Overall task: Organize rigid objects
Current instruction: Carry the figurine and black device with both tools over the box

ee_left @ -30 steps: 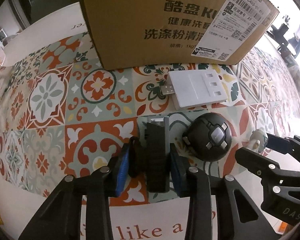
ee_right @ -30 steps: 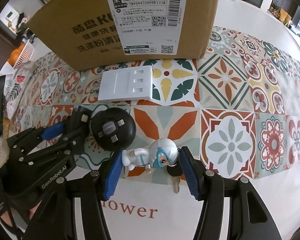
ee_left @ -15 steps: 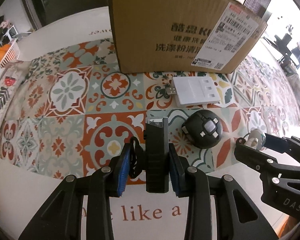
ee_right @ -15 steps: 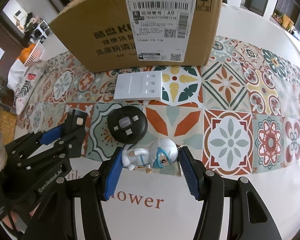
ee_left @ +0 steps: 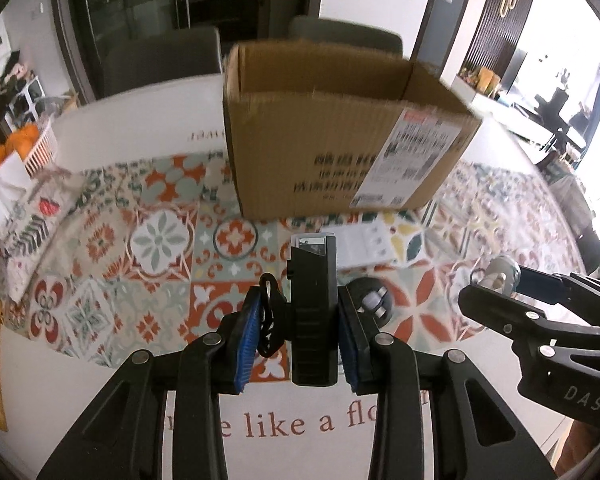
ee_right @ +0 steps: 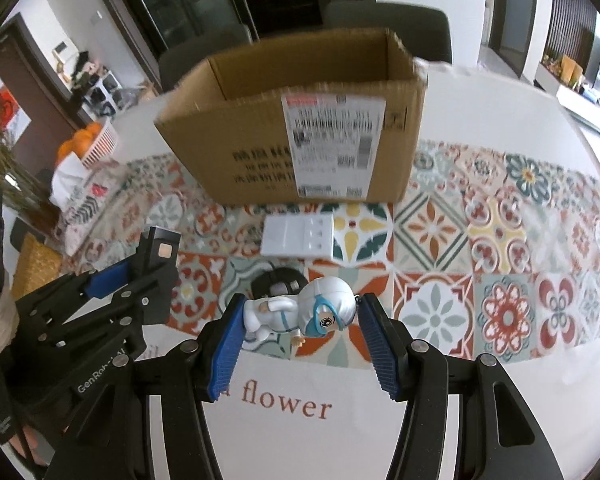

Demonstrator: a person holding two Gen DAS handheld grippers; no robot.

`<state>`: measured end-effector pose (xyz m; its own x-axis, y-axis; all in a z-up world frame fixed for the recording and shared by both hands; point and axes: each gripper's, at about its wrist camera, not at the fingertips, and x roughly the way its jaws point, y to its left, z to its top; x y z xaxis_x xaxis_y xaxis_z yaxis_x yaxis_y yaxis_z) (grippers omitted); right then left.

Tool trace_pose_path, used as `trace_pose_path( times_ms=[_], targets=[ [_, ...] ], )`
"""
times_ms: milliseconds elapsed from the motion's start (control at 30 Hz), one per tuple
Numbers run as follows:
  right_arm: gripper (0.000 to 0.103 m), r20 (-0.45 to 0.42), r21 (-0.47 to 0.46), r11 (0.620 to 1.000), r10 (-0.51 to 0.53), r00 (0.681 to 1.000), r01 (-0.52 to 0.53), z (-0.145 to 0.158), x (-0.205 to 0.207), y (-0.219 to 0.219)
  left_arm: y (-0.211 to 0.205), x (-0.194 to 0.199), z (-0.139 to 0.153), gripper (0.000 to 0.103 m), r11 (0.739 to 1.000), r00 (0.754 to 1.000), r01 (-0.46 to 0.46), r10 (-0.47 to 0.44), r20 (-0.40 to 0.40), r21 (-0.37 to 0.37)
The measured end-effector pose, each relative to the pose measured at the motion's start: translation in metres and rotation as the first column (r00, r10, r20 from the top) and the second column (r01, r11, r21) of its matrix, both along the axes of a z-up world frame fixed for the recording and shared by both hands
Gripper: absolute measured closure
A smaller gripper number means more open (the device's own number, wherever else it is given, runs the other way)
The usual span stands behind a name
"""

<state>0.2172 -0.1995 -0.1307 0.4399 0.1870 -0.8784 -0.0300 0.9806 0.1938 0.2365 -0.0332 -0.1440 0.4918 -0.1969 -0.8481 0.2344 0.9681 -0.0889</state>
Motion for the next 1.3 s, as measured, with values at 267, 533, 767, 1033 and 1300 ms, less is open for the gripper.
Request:
trace_pose_path(
  times_ms=[267, 533, 767, 1033, 1300],
  targets=[
    [0.046, 0.107, 0.000, 1.000, 0.000, 0.994, 0.000, 0.038, 0.005, -0.002, -0.003, 0.005, 0.039, 0.068, 1.000, 0.996, 0.009, -0.007, 0.085, -0.025],
    [0.046, 0.188, -0.001, 1.000, 0.008, 0.982, -0.008, 0.065, 0.017, -0.004, -0.005, 0.017, 0.070, 0.068, 0.999, 0.987, 0.012, -0.007, 0.159, -0.031],
    [0.046, 0.248, -0.018, 1.000, 0.022, 0.968, -0.018, 0.087, 0.033, -0.003, -0.009, 0.038, 0.092, 0.068, 0.999, 0.985, 0.016, -0.010, 0.173, -0.029],
    [0.046, 0.301, -0.023, 0.999, 0.034, 0.953, -0.028, 0.110, 0.057, -0.005, -0.013, 0.062, 0.114, 0.068, 1.000, 0.979, 0.013, -0.007, 0.202, -0.027],
    [0.046, 0.308, -0.019, 0.998, 0.056, 0.950, -0.052, 0.120, 0.086, -0.008, -0.015, 0.086, 0.125, 0.068, 1.000, 0.978, 0.011, -0.009, 0.207, -0.009]
  ],
)
